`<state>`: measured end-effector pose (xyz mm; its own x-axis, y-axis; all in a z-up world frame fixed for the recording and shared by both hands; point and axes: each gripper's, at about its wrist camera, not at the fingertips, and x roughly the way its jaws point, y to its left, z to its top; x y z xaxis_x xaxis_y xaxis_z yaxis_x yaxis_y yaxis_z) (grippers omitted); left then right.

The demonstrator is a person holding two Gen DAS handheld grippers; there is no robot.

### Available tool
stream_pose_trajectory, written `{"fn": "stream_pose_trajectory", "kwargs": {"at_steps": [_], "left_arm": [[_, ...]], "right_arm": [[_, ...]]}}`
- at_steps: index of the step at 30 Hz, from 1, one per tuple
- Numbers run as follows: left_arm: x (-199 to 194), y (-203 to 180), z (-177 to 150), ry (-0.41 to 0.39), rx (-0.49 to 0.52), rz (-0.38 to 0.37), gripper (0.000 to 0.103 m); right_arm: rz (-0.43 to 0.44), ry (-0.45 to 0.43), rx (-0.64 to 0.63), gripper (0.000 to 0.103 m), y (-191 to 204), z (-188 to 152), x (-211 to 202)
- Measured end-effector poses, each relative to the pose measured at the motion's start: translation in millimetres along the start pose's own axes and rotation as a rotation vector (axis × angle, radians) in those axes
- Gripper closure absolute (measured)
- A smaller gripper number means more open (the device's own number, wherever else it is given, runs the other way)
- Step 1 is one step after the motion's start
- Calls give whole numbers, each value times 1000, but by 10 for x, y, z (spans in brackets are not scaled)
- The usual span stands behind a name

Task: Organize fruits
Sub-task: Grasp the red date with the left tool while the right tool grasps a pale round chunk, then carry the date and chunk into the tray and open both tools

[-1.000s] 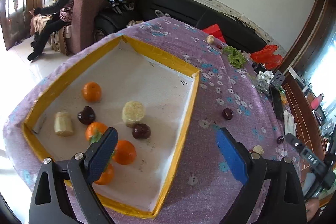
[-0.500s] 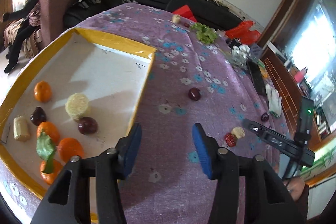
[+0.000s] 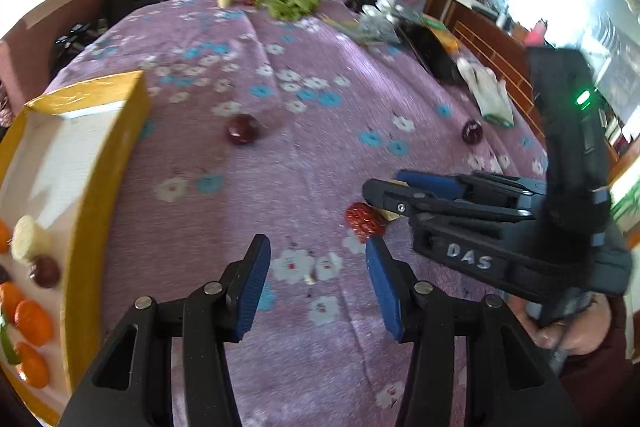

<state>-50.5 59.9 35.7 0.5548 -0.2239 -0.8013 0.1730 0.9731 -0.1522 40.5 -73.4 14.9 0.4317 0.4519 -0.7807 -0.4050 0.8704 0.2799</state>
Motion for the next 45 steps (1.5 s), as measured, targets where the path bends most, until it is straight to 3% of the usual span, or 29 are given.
{"fn": "stream_pose_trajectory", "kwargs": {"at_steps": [8, 14, 15, 16, 20, 24, 35, 38, 40, 45], "left_arm": [[304, -176, 149, 31, 51, -22, 55], [473, -262, 175, 48, 70, -37, 49], [468, -259, 164, 45, 68, -43, 59], [454, -241, 151, 41, 62, -44, 78], [362, -92, 135, 17, -11, -55, 78], [131, 130, 99, -26, -99, -53, 78], [-980, 1057, -223, -229, -303, 50, 78], [-1231, 1368, -377, -256, -359, 94, 78], [-1376, 1564, -498, -270, -385, 165, 78], [-1504, 1958, -714, -271, -452, 219, 77]], "right_arm": [[16, -67, 131, 71, -270, 41, -173], [35, -70, 203, 71, -434, 83, -158], [35, -74, 205, 71, -440, 88, -165], [37, -79, 206, 71, -443, 91, -178], [26, -89, 197, 71, -426, 97, -185], [-69, -105, 176, 71, -397, 85, -188], [-171, -155, 126, 71, -242, 79, -234], [-127, -158, 106, 71, -25, 130, -334], [-89, -157, 86, 71, 170, 176, -402], [52, -148, -12, 70, 881, 342, -507]]}}
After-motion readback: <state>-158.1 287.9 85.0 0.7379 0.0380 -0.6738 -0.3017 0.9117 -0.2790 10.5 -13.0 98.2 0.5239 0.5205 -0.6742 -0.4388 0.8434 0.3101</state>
